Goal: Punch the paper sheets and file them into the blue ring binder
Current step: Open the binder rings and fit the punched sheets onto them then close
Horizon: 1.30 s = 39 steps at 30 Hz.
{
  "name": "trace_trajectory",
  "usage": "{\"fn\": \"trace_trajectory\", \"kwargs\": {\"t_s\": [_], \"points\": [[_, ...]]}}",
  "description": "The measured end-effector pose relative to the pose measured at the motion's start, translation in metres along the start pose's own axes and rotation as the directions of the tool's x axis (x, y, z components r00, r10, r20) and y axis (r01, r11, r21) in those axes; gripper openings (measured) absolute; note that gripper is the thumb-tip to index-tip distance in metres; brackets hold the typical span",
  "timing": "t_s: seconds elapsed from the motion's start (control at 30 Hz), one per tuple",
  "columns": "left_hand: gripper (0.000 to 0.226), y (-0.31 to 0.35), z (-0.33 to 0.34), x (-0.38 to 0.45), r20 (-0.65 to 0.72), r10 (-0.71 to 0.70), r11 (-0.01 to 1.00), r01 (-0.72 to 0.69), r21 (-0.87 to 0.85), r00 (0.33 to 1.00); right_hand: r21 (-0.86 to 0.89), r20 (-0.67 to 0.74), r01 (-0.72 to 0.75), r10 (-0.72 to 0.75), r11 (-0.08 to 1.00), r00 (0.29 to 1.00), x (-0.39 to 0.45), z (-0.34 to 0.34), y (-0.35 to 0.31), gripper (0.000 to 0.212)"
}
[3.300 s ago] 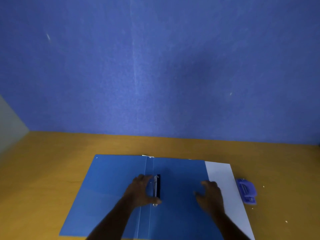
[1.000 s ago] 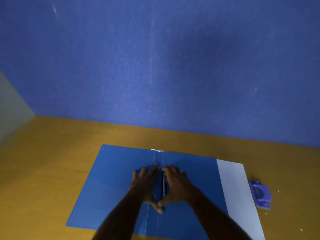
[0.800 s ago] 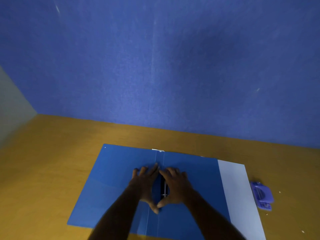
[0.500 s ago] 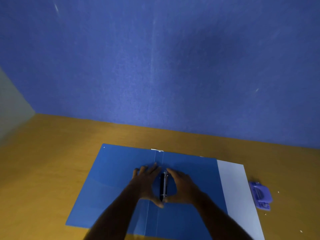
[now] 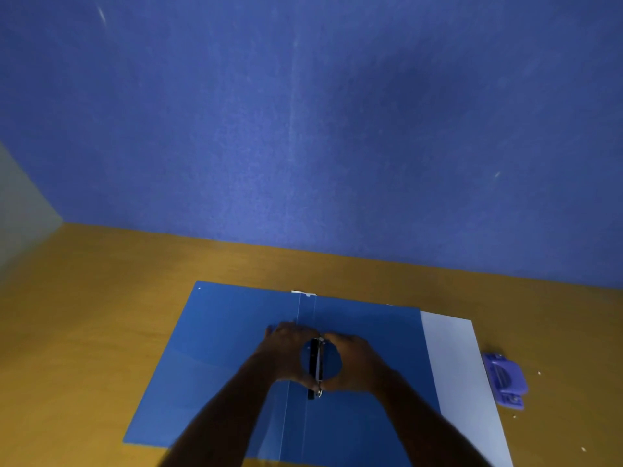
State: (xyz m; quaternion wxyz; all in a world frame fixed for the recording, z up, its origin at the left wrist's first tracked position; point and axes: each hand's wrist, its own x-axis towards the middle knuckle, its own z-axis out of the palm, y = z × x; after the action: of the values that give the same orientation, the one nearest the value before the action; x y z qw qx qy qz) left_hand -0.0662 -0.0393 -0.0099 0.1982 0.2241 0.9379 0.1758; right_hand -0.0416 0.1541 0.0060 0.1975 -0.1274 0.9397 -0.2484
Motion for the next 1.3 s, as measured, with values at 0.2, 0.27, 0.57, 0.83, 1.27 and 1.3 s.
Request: {"fn": "trace_trajectory", "kwargs": {"t_s": [0.2,0.27,0.57,0.83,1.27,1.3], "points": [[0.098,-0.004,-0.001,0.003,0.003,0.023,1.0,-0.023,-0.018,1.0,-0.008,0.002,-0.015,0.015,1.0,1.0,-0.002,-0.001,0.002,0.089],[0.097,-0.005,0.0,0.004,0.002,0.024,1.0,-0.024,-0.02,1.0,-0.002,-0.001,-0.022,0.022,1.0,1.0,-0.002,0.001,0.004,0.091],[0.099,-0.006,-0.001,0.006,0.022,0.012,1.0,-0.011,-0.018,1.0,0.018,0.004,-0.022,0.022,1.0,1.0,-0.001,0.003,0.009,0.09],[0.099,-0.004,-0.003,0.004,0.054,-0.004,1.0,0.005,-0.019,0.999,0.03,0.013,-0.036,0.036,0.999,0.999,0.0,0.004,0.011,0.092],[0.099,-0.005,-0.008,-0.003,0.074,-0.026,0.998,0.03,-0.057,0.997,0.1,0.039,-0.024,0.02,0.995,0.999,-0.005,0.003,0.019,0.095],[0.1,-0.004,-0.009,-0.004,0.075,-0.037,0.997,0.042,-0.06,0.997,0.106,0.04,-0.024,0.02,0.994,0.999,-0.005,0.003,0.019,0.095]]}}
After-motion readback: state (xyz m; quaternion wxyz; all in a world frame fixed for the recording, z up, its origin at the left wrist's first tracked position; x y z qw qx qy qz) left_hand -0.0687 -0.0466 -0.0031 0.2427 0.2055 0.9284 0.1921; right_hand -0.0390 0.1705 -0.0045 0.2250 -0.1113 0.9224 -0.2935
